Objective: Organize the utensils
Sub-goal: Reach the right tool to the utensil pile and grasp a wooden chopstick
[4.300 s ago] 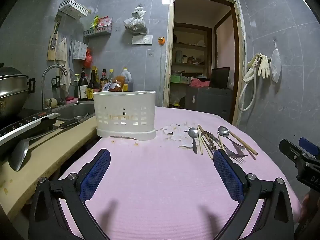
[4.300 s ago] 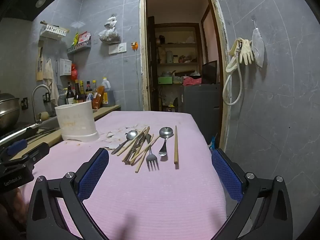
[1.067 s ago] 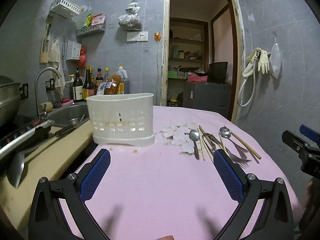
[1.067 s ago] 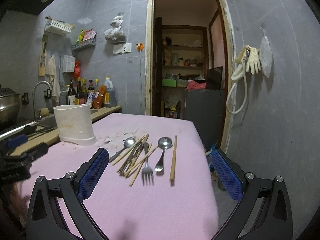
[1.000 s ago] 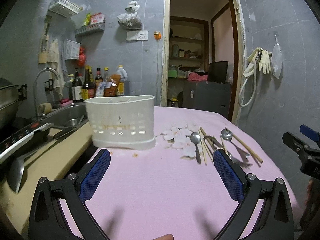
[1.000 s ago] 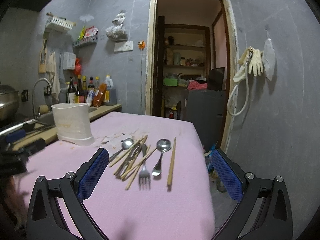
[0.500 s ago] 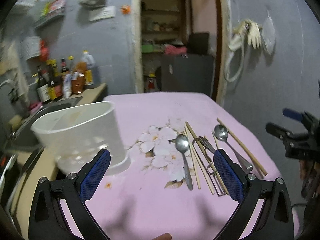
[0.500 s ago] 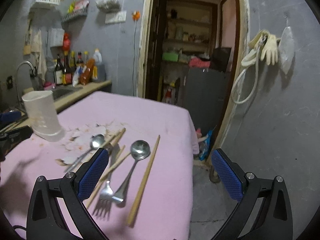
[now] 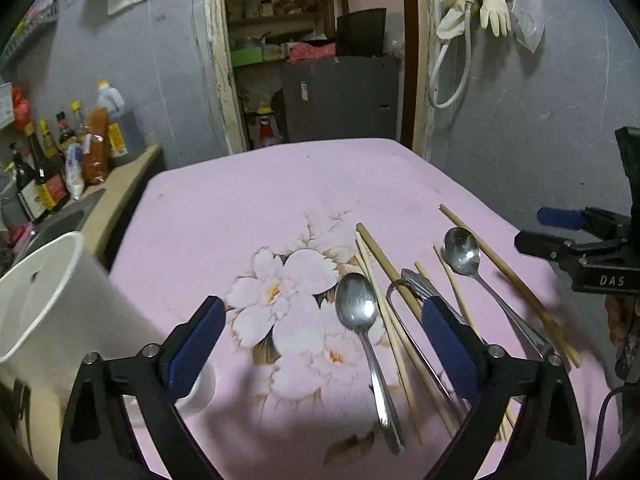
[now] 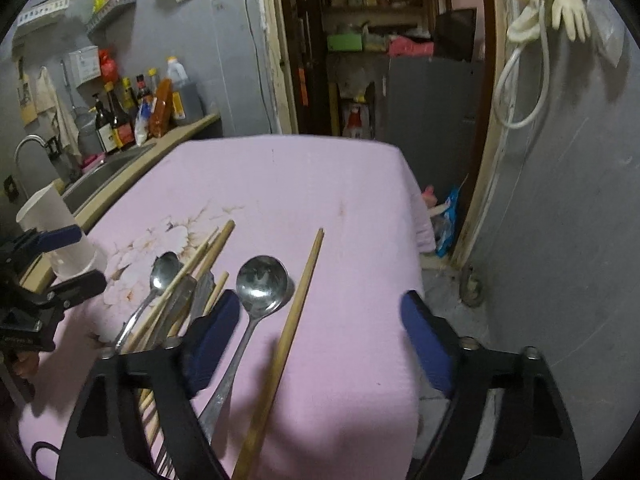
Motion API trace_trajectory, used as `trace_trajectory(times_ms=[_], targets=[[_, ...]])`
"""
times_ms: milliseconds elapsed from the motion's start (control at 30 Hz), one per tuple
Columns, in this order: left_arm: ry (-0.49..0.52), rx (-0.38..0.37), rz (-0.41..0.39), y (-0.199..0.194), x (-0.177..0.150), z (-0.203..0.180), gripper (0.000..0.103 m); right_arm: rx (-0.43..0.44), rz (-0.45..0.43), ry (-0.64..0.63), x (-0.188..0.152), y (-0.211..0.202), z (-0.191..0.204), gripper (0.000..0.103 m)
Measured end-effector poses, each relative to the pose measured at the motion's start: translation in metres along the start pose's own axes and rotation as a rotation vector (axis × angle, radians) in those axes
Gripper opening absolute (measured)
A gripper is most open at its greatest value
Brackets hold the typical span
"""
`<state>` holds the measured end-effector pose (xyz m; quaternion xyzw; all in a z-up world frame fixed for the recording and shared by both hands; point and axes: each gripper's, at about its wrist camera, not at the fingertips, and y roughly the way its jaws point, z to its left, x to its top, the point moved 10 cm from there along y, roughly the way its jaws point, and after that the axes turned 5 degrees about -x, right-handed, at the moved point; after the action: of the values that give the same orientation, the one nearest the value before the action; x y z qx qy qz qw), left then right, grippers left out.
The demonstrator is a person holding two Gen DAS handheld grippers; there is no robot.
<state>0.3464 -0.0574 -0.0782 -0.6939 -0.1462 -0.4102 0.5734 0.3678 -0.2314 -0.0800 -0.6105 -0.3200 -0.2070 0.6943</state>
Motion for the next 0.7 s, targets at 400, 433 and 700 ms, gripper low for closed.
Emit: trace_trajectory(times_ms=[400, 433, 700], targets=[[-0.001, -0.137, 0.115, 0.048, -0.004, 0.005, 0.045, 0.029, 0.139, 0.019, -0.008, 0.024, 0.004, 0.044], [-0.008, -0.150, 0.123, 0.050, -0.004, 0.006, 0.039, 0.023, 0.144, 0.017, -0.007, 0.025, 0.005, 0.041], [-0.084, -0.211, 0.178, 0.068, -0.008, 0.016, 0.018, 0.023, 0.222, 0.007, -0.007, 0.037, 0.011, 0.021]])
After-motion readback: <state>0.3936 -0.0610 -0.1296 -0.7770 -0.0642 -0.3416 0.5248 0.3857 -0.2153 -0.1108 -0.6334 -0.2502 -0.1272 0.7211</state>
